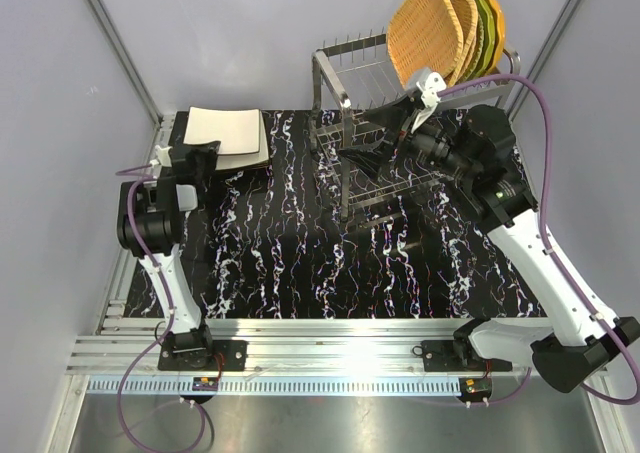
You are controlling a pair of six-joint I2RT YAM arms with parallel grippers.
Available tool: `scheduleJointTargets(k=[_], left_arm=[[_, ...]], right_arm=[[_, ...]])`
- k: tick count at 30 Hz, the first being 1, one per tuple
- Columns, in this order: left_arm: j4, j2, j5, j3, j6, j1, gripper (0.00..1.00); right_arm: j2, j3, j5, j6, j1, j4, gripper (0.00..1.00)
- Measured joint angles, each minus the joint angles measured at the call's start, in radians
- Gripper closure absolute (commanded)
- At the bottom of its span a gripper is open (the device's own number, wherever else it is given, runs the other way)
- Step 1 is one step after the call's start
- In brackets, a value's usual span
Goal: Unload the plates from the dish rack
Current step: Place the plate on the table
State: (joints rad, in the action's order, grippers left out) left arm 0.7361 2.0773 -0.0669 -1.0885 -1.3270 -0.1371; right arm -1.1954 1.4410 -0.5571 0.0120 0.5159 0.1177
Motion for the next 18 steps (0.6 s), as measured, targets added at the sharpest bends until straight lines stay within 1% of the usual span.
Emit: scheduleJointTargets(k=[8,14,18], left_arm=[[-0.027,0.029,0.014,-0.031,0.009,0.011,0.99],[-0.048,0.034,0.022,-0.060,0.014,0.023,0.92],[-0.054,0.034,0.026,-0.061,0.013,0.031,0.85]], right_arm=[[-0.006,-0.002,0.000,0.008,-0.003,0.000,0.00],[-0.006,-0.005,0.006,0.010,-0.010,0.000,0.00],[-0.006,-0.009,0.016,0.011,-0.012,-0.001,0.00]])
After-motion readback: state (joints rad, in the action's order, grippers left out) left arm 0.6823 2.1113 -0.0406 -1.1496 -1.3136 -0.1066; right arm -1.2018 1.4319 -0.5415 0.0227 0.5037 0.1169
